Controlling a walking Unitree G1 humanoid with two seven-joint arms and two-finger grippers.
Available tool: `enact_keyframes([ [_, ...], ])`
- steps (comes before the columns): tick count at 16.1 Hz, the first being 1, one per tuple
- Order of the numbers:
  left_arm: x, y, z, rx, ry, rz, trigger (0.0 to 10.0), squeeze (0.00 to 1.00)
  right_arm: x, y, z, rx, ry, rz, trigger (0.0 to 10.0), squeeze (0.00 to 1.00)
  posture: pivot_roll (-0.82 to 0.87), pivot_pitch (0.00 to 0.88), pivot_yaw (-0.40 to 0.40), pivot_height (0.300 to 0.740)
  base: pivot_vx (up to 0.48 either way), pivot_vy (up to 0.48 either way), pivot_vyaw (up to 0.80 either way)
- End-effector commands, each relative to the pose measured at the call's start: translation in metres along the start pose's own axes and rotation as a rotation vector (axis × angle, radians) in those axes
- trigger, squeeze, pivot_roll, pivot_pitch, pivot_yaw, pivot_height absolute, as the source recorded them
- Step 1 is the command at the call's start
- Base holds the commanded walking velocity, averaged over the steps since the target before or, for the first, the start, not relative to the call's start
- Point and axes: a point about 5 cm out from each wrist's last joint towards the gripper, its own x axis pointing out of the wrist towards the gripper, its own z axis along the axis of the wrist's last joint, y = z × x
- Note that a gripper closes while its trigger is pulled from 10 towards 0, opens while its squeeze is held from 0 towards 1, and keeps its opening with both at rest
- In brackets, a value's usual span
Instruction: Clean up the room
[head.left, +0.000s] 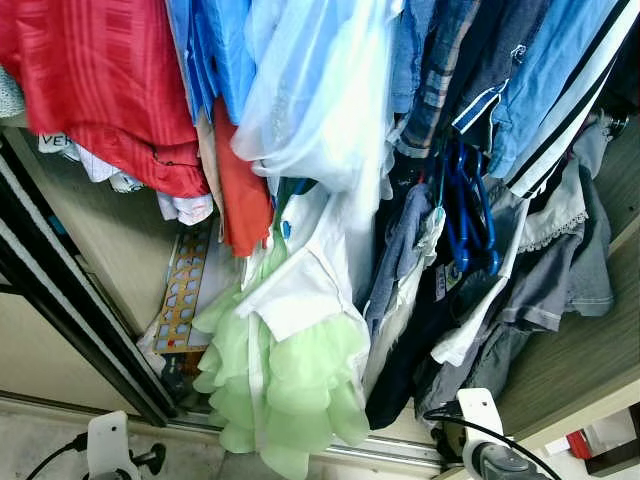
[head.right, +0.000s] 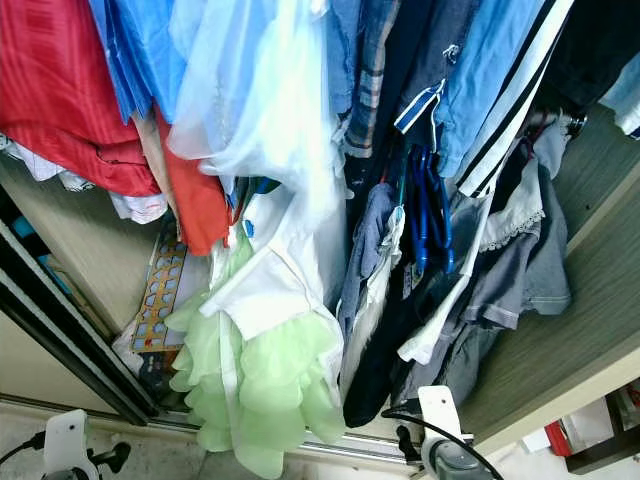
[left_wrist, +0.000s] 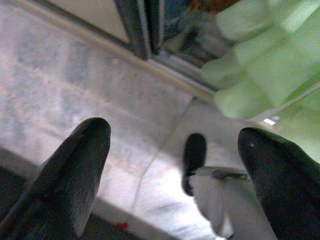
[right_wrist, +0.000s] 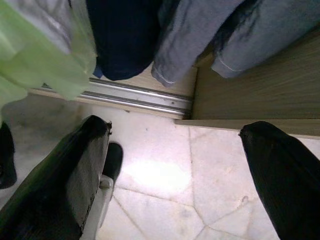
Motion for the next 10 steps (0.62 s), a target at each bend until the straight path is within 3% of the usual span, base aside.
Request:
enact_keyframes([
  [1,-0.0011,0.0058,0.0008,-0.01,-0.006,0.0,10.0,0.0,-0.0006,0.0,-0.0033,0.005,0.0,0.006,10.0,0.0,-0.03,0.045,-0.06,0.74,0.0,0.0,0.0],
  [10,-0.0011,0.0058,0.0003,-0.007,-0.002,-0.001,10.0,0.0,-0.001,0.0013,-0.0069,-0.015,0.015,0.015,10.0,0.0,-0.03,0.049,-0.06,0.74,0.0,0.0,0.0],
])
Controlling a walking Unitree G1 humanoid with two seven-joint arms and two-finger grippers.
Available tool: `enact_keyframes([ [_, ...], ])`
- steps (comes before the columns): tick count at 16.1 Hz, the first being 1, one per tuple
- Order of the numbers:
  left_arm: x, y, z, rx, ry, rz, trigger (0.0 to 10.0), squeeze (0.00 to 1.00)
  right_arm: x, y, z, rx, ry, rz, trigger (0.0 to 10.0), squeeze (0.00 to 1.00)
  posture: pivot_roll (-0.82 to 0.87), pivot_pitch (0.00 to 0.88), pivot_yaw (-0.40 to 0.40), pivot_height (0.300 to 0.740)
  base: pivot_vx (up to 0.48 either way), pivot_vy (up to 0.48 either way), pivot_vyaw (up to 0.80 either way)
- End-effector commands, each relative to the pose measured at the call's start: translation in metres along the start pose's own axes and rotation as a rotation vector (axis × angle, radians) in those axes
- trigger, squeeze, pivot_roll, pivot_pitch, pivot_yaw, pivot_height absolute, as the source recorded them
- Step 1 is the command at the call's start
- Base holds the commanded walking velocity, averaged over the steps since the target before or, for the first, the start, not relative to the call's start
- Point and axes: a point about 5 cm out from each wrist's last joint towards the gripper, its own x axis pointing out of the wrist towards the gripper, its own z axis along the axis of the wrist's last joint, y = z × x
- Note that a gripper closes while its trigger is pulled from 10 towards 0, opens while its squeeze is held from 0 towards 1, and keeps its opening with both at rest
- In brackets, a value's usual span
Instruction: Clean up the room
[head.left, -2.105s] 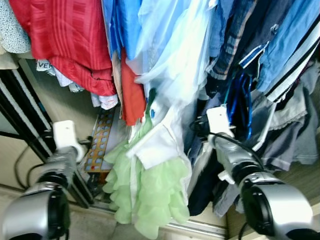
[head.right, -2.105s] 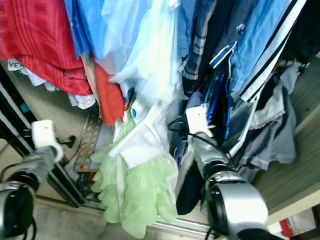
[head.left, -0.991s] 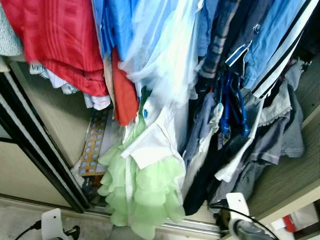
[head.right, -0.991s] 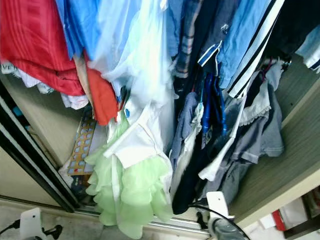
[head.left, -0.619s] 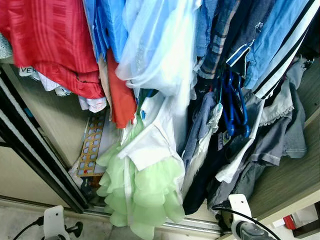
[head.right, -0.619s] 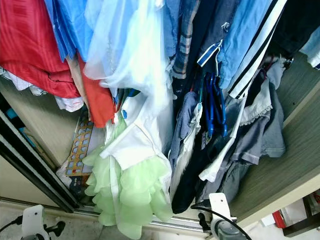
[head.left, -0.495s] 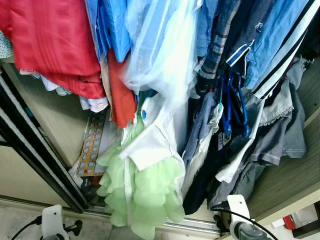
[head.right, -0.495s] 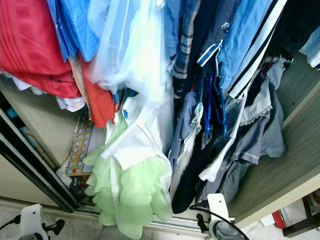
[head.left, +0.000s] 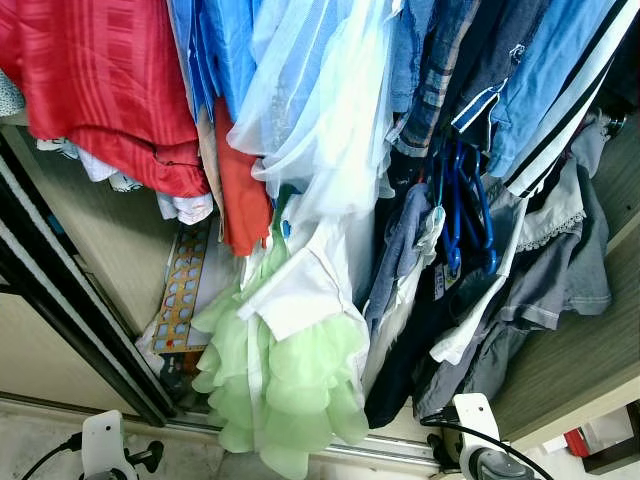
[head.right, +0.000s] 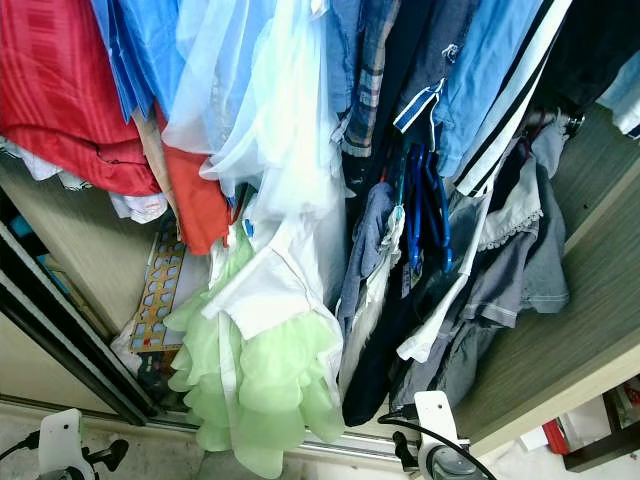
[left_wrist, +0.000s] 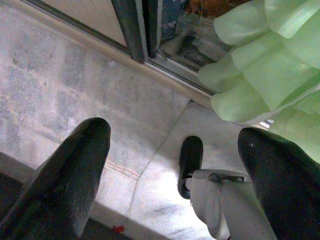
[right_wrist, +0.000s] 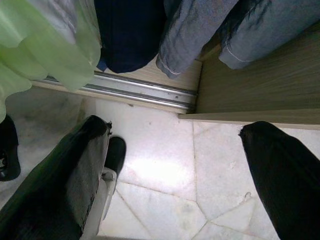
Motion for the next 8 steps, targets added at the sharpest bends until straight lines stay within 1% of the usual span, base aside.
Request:
enact_keyframes([
  [1,-0.0004,0.0017,-0.0004,0.003,0.002,0.002,10.0,0.0,-0.0003,-0.0012,-0.0009,-0.006,0.001,0.004,10.0,0.0,-0.03,0.049,-0.06,0.74,0.0,0.0,0.0],
  [8,-0.0004,0.0017,-0.0004,0.003,0.002,0.002,10.0,0.0,-0.0003,-0.0012,-0.0009,-0.006,0.001,0.004,10.0,0.0,-0.03,0.049,-0.06,0.74,0.0,0.0,0.0],
])
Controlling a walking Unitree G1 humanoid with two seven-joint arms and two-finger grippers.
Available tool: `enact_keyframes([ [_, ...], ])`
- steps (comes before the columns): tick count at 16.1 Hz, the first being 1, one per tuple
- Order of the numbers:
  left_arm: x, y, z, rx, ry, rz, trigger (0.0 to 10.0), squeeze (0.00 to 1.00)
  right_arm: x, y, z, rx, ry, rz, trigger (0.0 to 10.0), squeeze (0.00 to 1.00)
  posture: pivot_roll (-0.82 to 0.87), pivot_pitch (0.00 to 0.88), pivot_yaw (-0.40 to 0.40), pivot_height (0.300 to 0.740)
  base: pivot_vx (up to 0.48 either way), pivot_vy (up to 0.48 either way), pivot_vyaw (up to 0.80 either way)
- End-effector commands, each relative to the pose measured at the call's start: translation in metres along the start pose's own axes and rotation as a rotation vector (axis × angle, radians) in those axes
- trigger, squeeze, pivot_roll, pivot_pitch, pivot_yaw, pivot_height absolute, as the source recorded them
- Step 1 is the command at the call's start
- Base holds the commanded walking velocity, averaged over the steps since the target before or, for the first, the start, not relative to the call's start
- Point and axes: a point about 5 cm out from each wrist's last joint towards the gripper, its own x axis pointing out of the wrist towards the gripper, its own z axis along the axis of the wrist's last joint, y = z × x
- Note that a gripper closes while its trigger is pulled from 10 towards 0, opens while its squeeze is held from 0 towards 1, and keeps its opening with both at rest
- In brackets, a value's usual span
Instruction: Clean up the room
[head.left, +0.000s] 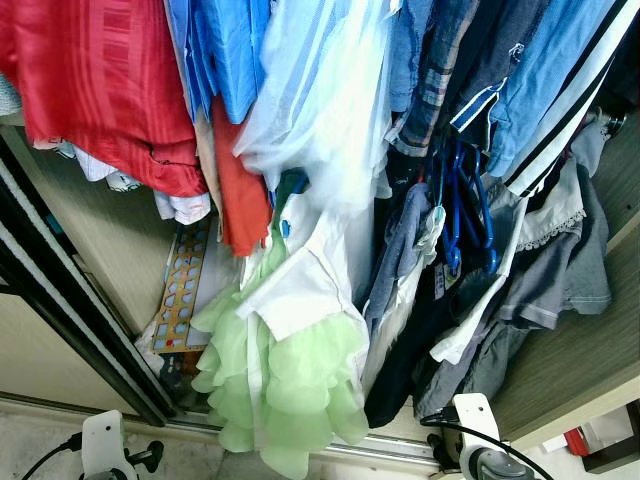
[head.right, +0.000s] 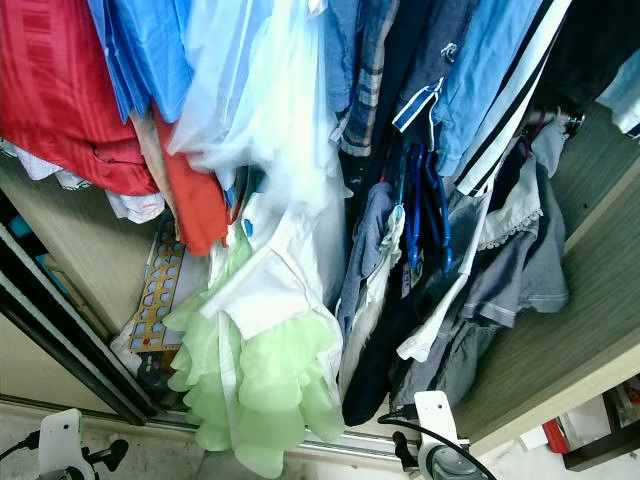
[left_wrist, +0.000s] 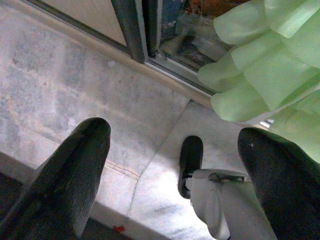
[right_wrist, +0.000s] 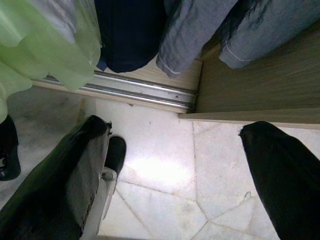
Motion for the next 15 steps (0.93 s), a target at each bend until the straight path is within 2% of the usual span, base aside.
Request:
enact_keyframes([
  [1,-0.0004,0.0017,-0.0004,0.003,0.002,0.002,10.0,0.0,-0.0004,-0.0012,-0.0009,-0.005,0.001,0.004,10.0,0.0,-0.03,0.049,-0.06,0.74,0.0,0.0,0.0],
  [2,-0.0005,0.0016,-0.0007,0.006,0.002,-0.003,10.0,0.0,-0.0008,-0.0003,-0.0039,-0.023,0.005,0.012,10.0,0.0,0.0,0.0,0.0,0.74,0.0,0.0,0.0],
  [3,-0.0012,0.0022,-0.0032,0.01,0.005,-0.016,10.0,0.0,-0.0003,0.0017,-0.0025,-0.029,0.006,0.018,10.0,0.0,-0.03,0.064,-0.057,0.74,0.0,0.0,0.0],
  [12,-0.002,0.0023,-0.0044,0.046,0.002,-0.042,10.0,0.0,0.0012,0.0071,0.0046,0.01,-0.01,0.041,10.0,0.0,-0.03,0.045,-0.054,0.74,0.0,0.0,0.0],
  [15,-0.0019,0.0081,-0.0024,0.109,0.006,0.05,10.0,0.0,0.0011,0.0068,0.005,0.011,-0.012,0.04,10.0,0.0,-0.03,0.04,-0.052,0.74,0.0,0.0,0.0],
])
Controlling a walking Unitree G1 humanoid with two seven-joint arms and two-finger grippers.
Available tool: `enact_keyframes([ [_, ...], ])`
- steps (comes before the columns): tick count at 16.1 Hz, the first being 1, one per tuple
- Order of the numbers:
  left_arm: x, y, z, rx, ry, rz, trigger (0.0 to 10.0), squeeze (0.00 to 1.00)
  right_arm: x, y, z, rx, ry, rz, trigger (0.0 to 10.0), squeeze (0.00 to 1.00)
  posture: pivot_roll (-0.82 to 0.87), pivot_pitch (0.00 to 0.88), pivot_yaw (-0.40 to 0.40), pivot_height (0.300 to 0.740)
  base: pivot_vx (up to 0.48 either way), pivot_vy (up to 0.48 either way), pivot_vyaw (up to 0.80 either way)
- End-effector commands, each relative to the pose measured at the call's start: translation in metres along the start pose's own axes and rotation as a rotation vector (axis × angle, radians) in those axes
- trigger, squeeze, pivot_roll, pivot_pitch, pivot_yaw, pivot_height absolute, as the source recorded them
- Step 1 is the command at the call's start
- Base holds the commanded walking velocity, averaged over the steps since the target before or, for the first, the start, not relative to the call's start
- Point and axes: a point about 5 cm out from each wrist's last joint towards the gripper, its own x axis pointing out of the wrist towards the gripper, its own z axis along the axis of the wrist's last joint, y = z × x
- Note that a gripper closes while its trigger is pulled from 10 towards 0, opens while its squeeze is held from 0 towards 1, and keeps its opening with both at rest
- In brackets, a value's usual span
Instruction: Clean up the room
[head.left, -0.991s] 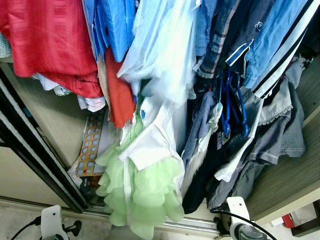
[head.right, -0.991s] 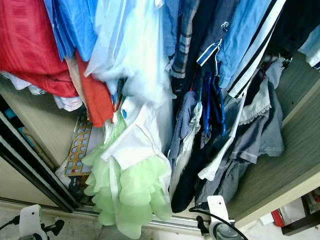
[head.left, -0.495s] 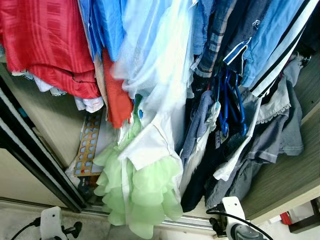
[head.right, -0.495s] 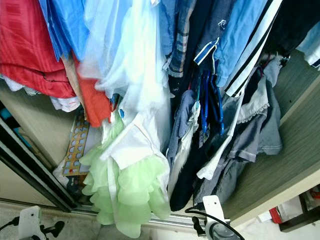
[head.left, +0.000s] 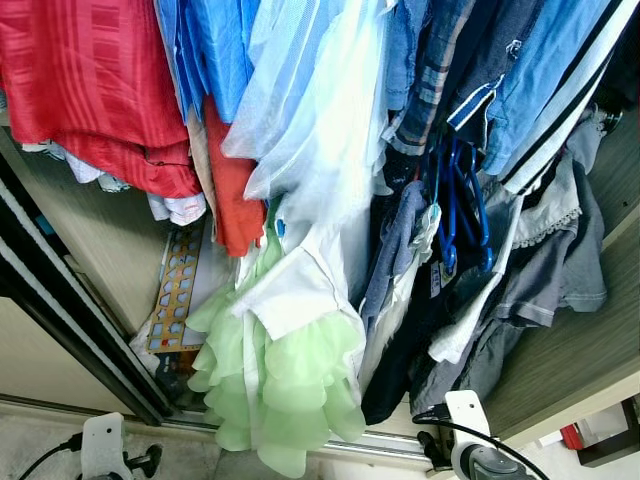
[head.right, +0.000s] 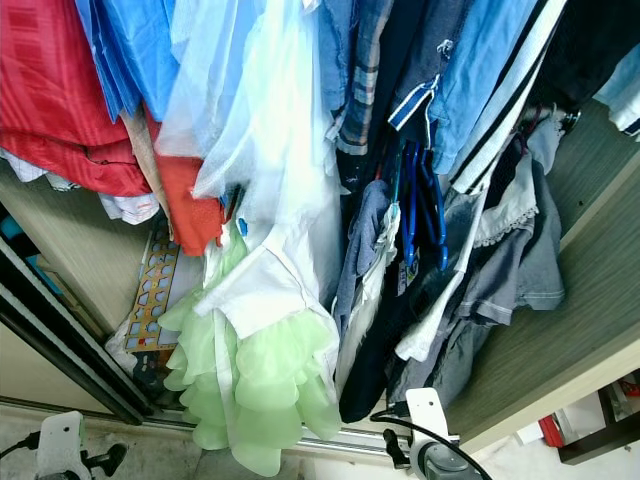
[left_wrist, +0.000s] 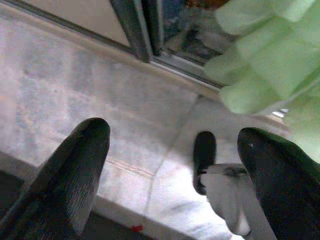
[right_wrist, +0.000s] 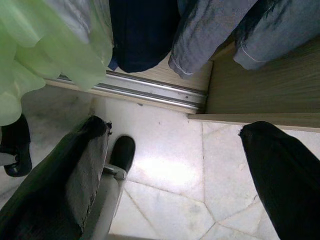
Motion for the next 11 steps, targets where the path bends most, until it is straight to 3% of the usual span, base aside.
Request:
enact_keyframes([
  [1,0.0,0.001,0.0036,-0.031,-0.013,-0.041,10.0,0.0,-0.0002,-0.0027,0.002,-0.004,-0.008,0.0,10.0,0.0,-0.03,0.037,-0.051,0.74,0.0,0.0,0.0],
  [2,0.0001,0.0017,0.0051,-0.023,-0.017,-0.039,10.0,0.0,-0.0002,-0.0022,0.0028,-0.015,-0.012,0.01,10.0,0.0,-0.02,0.031,-0.047,0.74,0.0,0.0,0.0],
  [11,0.0004,0.0012,0.0069,-0.002,-0.015,-0.05,10.0,0.0,0.0002,-0.0013,0.0033,-0.031,-0.006,0.005,10.0,0.0,-0.03,0.018,-0.047,0.74,0.0,0.0,0.8],
])
